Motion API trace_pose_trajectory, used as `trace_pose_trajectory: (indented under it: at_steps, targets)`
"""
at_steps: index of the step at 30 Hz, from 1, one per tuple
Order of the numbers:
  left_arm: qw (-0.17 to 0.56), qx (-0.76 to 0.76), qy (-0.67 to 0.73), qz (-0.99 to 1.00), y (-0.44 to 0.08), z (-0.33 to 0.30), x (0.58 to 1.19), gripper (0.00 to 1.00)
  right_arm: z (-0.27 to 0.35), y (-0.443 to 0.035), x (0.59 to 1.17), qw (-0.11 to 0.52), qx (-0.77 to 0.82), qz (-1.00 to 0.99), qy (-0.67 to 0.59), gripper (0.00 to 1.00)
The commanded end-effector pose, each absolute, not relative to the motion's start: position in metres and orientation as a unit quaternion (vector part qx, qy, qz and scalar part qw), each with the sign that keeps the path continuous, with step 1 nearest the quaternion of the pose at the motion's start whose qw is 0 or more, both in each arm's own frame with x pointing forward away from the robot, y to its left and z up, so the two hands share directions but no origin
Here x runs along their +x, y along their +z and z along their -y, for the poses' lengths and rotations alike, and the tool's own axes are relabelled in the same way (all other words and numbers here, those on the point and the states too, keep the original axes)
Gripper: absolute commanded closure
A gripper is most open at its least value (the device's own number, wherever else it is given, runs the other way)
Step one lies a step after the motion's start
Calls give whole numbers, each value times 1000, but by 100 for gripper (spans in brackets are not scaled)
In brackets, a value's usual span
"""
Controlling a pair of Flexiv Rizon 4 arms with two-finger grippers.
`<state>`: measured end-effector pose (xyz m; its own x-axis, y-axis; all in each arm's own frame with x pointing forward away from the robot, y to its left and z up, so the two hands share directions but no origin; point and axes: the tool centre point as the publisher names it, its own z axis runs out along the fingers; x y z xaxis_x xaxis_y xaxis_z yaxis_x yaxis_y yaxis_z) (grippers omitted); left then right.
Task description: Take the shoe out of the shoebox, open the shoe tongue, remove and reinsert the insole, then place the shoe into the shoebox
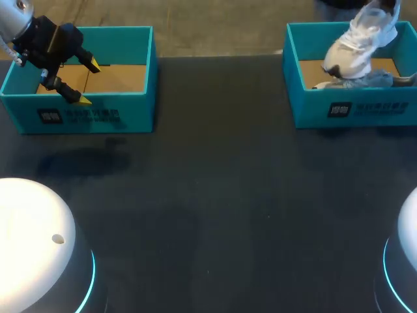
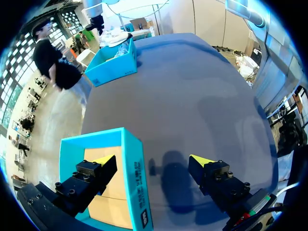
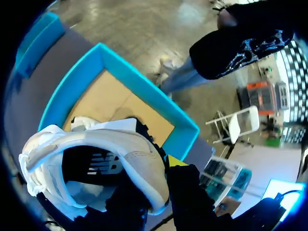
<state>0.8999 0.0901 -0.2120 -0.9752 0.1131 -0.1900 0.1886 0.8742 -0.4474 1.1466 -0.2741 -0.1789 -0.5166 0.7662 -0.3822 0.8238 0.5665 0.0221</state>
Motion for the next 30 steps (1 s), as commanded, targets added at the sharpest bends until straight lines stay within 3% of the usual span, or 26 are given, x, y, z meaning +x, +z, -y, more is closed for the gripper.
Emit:
trace_pose_trajectory:
  at_steps: [1,19,30]
  targets:
    - [78,79,-237,-965,-212,-91,900,0,278,-173,1152,159,531,-829,-71,100]
    - [78,79,-237,-965,-212,-91,900,0,279,-175,1153,161,527,-834,-37,100]
    - [78,79,-237,-965,-212,-91,900,0,314,-168,1147,184,759,-621,-64,100]
